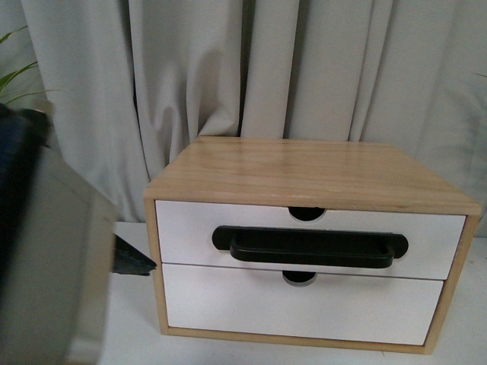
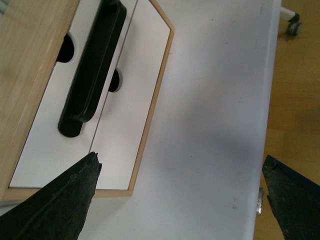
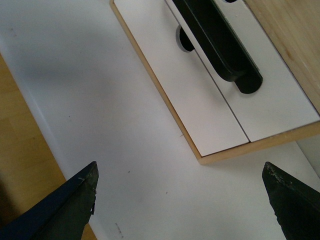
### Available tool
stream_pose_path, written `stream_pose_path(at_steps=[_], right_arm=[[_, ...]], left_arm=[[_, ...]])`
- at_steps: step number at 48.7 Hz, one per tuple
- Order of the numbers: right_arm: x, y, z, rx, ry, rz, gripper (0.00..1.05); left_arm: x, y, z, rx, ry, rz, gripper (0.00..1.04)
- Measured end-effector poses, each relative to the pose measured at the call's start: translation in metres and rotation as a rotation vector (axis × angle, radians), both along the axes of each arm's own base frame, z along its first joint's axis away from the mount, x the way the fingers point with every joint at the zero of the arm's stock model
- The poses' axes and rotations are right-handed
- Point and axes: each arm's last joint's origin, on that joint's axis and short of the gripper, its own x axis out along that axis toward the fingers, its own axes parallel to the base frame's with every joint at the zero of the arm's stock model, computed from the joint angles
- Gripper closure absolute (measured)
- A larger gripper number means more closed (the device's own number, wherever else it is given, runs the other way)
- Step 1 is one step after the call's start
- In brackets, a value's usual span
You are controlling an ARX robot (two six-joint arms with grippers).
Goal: Pull drawer
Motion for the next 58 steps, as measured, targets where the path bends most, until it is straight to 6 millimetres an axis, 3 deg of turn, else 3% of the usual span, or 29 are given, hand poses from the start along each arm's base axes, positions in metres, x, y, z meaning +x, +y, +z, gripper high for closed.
stream_pose_path(at_steps=[7,21,58], right_arm=[[0.018,0.012,0.000,-0.056,0.007,0.078,0.09],[0.040,0.031,-0.004,-0.195,-0.006,0.132,0.09],[0.089,0.053,-0.012,-0.252,-0.020,0.169,0.09]], left_arm=[[0.021,-0.014,0.003,0.094,-0.009,-0.052,0.06],[0.053,-0.036,0.015,0.113,-0.040,-0.080,0.06],[0.113,-0.068,-0.006,0.252,-0.013,-0.031,0.06]])
